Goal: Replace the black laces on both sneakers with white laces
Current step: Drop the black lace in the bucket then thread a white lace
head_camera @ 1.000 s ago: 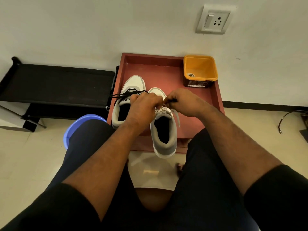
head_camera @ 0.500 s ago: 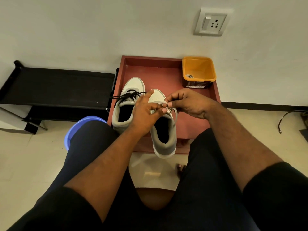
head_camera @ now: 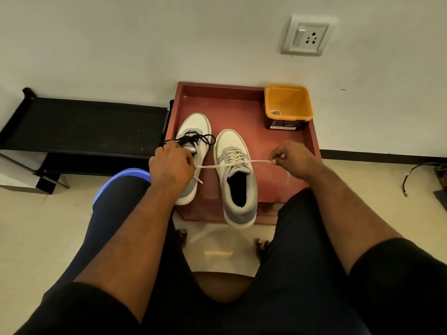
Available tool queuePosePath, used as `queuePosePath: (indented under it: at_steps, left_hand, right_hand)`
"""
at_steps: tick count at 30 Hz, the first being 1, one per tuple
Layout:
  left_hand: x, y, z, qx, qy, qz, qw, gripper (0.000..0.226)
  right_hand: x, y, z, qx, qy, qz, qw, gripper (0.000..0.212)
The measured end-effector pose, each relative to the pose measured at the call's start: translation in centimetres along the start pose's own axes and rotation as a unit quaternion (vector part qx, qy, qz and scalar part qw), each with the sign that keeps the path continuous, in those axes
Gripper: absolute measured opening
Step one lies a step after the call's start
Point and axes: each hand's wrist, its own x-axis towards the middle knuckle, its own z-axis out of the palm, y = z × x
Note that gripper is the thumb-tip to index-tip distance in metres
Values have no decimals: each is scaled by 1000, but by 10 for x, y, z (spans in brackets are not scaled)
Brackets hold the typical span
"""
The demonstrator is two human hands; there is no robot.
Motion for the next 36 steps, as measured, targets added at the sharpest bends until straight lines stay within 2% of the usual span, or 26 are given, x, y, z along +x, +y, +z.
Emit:
queuePosePath:
  at_steps: [1,3,4,6,8,11,14,19,21,22,25,27,29,32,34,36]
  left_hand:
    - [-2,5,2,2,23,22,999,36]
    - [-4,20,9,-114,42,64,991,46]
    - [-5,29,13,-190,15,69,979,43]
    - [-8,41,27,-299,-43,41,952,36]
    - [-11,44,36,-331,-66,20,941,29]
    - [-10,42,38,-320,-52,18,946,21]
    - [-4,38,33,-301,-37,6,953,19]
    - [4,31,26,-213,-53,21,975,19]
    - [3,30,20,-173,-63,26,983,18]
    - [3,32,16,-154,-63,30,986,16]
    - [4,39,-4,-125,-57,56,989,20]
    - [4,47,-20,-105,-81,75,988,20]
    - [6,52,-36,-60,-98,81,990,15]
    - [5,46,-68,-6,-74,30,997,21]
    - [5,41,-87,-23,-41,18,999,23]
    - [3,42,-105,-78,2,35,996,15]
  right_hand:
    - [-1,-3,3,-24,12,-8,1000,28]
    - [-4,-16,9,-13,43,-23,999,41]
    - [-5,-24,12,28,48,-26,998,42]
    - [-6,-39,23,151,8,-3,988,38]
    - [-7,-46,36,237,-32,39,970,31]
    - [-5,-43,45,226,1,43,973,17]
    - [-6,-40,44,186,17,42,981,23]
    - [-11,-36,44,98,21,43,994,13]
    - [-12,-38,44,137,57,52,988,15]
    - [-13,-40,43,199,85,66,974,16]
    - [-18,-53,32,435,155,81,884,15]
    - [-20,-67,25,494,176,45,850,17]
    - [-21,-82,19,503,199,11,841,17]
    - [-23,-96,10,486,240,-29,840,19]
    - [-23,-101,4,447,255,-54,856,19]
    - [-22,-103,-1,415,257,-82,869,19]
